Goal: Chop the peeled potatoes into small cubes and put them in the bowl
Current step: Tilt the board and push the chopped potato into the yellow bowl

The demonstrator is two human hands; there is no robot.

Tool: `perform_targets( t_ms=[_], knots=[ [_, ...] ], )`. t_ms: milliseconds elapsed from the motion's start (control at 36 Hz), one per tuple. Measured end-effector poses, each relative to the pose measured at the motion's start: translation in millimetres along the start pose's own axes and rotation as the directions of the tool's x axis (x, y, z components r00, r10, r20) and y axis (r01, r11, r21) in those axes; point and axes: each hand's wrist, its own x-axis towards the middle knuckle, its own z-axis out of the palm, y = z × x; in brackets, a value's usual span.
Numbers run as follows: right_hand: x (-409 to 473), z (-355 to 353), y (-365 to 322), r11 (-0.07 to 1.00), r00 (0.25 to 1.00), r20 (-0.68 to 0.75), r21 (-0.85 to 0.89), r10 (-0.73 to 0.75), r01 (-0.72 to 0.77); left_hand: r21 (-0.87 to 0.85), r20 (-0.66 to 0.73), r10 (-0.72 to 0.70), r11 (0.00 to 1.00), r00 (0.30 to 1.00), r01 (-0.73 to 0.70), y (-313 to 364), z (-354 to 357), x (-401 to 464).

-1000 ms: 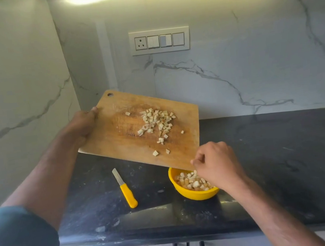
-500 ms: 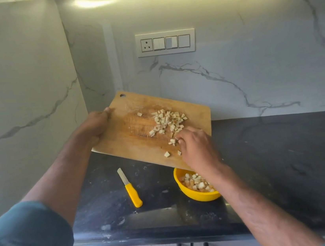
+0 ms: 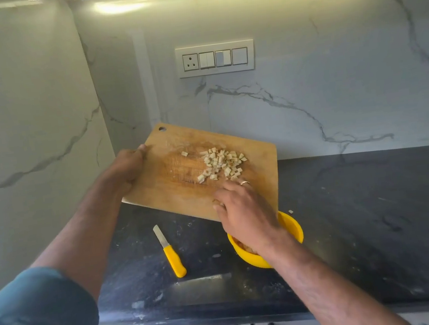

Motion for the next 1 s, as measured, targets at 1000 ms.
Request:
perform_targets(
  t_ms=[1000],
  knots=[
    [130, 12, -7, 0.973, 0.973, 0.07, -0.054, -0.221, 0.225, -0.036, 0.024, 0.013, 0.999, 1.0, -0.012, -8, 5, 1]
  ],
)
